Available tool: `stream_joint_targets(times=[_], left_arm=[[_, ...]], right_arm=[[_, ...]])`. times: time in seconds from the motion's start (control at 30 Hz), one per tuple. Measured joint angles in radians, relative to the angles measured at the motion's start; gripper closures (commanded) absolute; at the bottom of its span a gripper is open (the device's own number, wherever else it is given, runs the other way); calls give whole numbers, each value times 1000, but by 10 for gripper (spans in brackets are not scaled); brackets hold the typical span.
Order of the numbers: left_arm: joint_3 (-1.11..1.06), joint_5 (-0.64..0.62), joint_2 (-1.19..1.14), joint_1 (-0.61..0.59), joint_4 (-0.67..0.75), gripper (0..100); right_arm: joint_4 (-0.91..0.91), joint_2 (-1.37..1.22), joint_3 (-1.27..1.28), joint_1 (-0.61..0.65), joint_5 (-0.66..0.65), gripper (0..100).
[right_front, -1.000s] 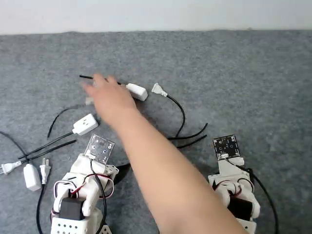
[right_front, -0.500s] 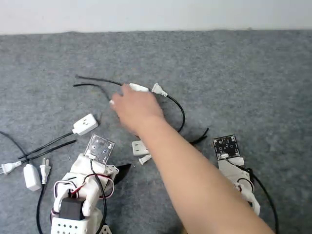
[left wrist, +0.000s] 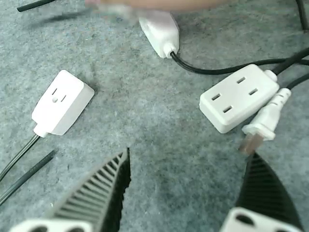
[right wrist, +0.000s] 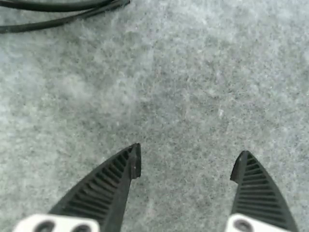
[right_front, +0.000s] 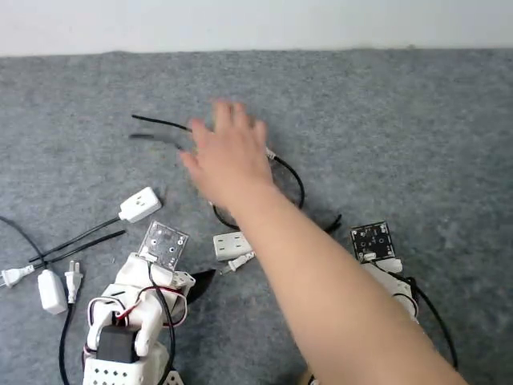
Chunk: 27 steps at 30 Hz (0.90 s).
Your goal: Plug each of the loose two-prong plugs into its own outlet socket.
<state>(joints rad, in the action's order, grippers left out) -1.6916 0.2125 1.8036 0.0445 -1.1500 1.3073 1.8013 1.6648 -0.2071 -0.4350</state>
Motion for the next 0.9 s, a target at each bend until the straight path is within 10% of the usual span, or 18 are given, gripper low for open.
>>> stream_joint_targets(times=[0.9], left_arm=[[0,0,0,0,-6,643]], right_arm=[[0,0,0,0,0,690]])
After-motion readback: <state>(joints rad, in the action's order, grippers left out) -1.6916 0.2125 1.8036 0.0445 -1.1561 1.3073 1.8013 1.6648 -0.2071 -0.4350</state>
